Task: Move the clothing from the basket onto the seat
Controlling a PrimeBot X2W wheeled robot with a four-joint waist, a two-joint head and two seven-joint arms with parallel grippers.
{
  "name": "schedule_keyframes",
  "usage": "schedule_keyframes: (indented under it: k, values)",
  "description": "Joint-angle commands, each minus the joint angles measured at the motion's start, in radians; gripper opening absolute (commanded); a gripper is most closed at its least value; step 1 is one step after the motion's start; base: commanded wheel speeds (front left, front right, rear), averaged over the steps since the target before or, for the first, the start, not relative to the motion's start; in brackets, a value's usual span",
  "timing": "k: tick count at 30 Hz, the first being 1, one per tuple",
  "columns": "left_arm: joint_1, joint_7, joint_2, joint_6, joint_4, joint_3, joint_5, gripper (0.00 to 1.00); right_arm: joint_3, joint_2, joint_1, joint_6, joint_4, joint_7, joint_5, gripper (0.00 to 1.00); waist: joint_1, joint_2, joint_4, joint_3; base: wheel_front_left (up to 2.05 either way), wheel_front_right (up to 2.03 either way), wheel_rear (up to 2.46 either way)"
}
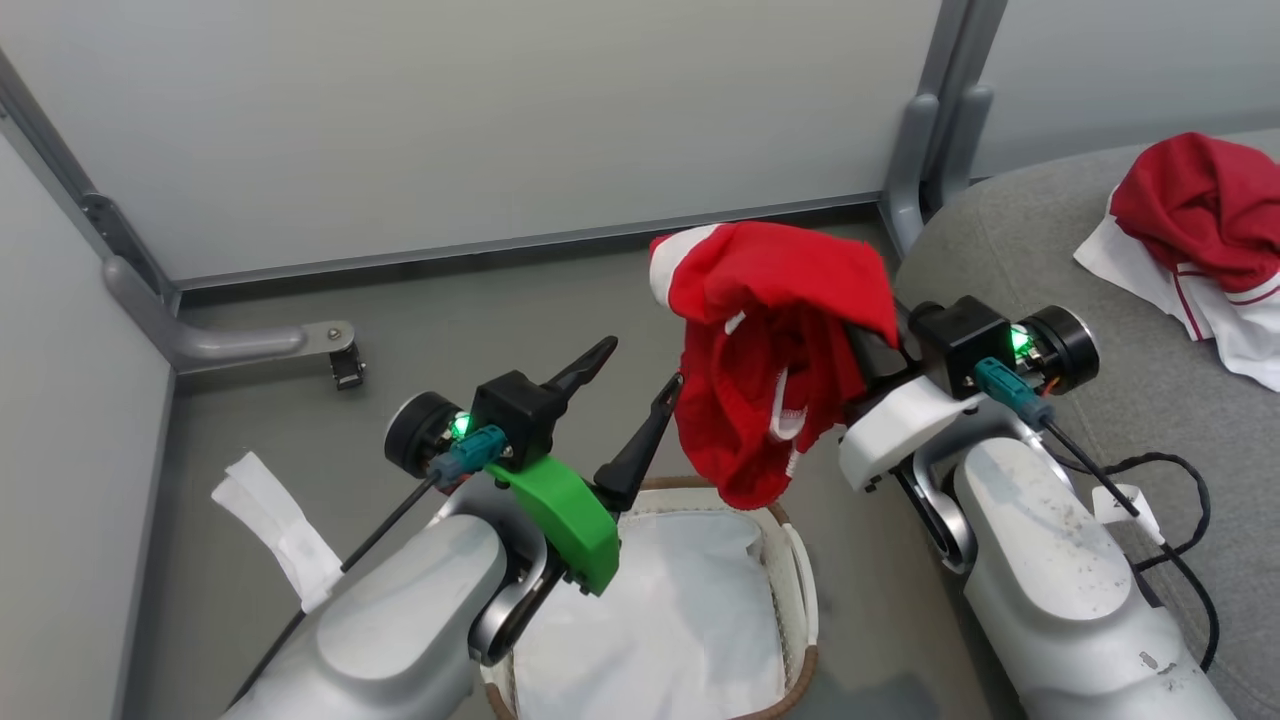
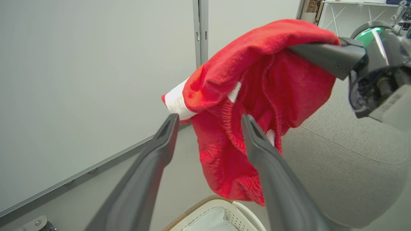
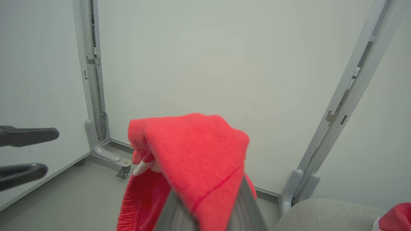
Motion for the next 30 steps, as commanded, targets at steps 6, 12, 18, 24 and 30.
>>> schedule_keyframes:
  k: [6,12,18,24,30]
  values:
    - [0.061,-0.011,-0.012,0.005,-0.051,-0.009,0.031,1.0,-0.05,-0.021,0.045,-0.001,-0.052,-0.001,-0.022,0.0,0.0,0.0,-0.059,0.015,0.0,0.0,0.0]
    - [0.082,-0.011,-0.019,0.008,-0.081,-0.016,0.055,1.0,-0.095,-0.037,0.1,-0.001,-0.112,0.0,-0.031,0.0,0.0,0.0,-0.151,0.041,0.0,0.0,0.0]
    - [0.085,-0.012,-0.035,0.009,-0.087,-0.019,0.077,1.0,-0.149,-0.04,0.168,-0.001,-0.173,0.001,-0.04,0.0,0.0,0.0,-0.249,0.069,0.0,0.0,0.0]
    - [0.065,-0.012,-0.045,0.003,-0.084,-0.026,0.094,1.0,-0.199,-0.029,0.22,-0.001,-0.216,0.003,-0.044,0.0,0.0,0.0,-0.33,0.099,0.0,0.0,0.0]
    - [0.044,-0.012,-0.045,0.002,-0.075,-0.035,0.106,1.0,-0.22,-0.021,0.231,-0.001,-0.232,0.003,-0.036,0.0,0.0,0.0,-0.372,0.134,0.0,0.0,0.0]
